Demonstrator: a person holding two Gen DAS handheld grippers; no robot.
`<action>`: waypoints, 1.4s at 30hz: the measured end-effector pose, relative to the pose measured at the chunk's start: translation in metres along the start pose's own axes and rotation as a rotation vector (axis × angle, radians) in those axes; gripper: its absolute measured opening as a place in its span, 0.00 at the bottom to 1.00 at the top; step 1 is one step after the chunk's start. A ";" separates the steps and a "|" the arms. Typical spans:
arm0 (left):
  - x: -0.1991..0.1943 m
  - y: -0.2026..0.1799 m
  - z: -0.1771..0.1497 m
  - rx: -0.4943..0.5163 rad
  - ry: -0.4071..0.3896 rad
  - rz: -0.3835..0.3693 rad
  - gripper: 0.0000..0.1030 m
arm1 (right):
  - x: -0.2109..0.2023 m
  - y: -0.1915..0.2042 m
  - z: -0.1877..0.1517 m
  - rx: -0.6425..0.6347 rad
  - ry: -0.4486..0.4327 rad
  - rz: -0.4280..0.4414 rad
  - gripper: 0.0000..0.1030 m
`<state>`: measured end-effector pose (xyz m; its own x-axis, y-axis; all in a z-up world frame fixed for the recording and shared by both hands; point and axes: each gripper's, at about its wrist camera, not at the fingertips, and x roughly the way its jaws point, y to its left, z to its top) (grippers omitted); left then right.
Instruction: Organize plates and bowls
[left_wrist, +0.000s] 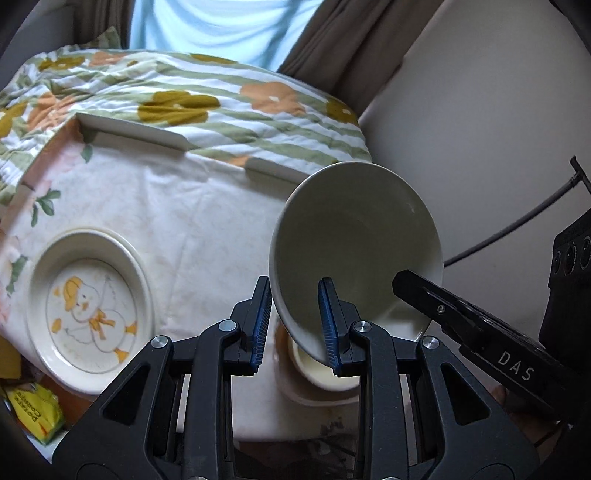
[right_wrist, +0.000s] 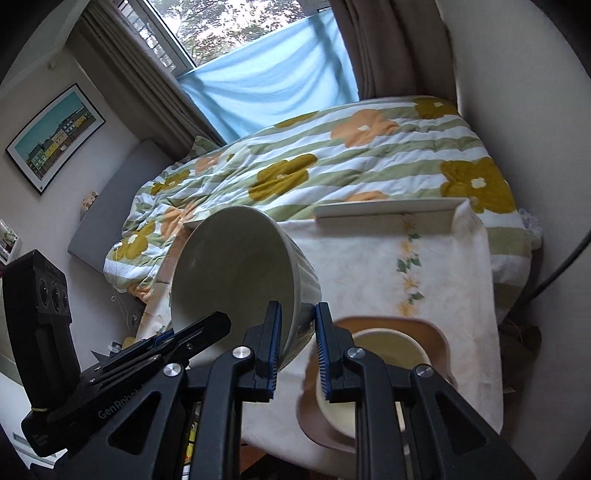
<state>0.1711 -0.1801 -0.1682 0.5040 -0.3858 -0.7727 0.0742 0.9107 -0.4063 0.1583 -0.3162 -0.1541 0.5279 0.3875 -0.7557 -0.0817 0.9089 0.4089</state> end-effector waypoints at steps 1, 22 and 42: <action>0.007 -0.006 -0.006 0.005 0.022 -0.006 0.22 | -0.001 -0.009 -0.006 0.016 0.010 -0.011 0.16; 0.085 -0.040 -0.053 0.137 0.261 0.117 0.22 | 0.022 -0.079 -0.065 0.120 0.144 -0.080 0.16; 0.090 -0.056 -0.055 0.237 0.228 0.251 0.22 | 0.026 -0.081 -0.069 0.086 0.167 -0.080 0.16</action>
<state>0.1649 -0.2739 -0.2416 0.3299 -0.1456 -0.9327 0.1830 0.9792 -0.0881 0.1202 -0.3690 -0.2417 0.3821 0.3410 -0.8589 0.0315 0.9241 0.3809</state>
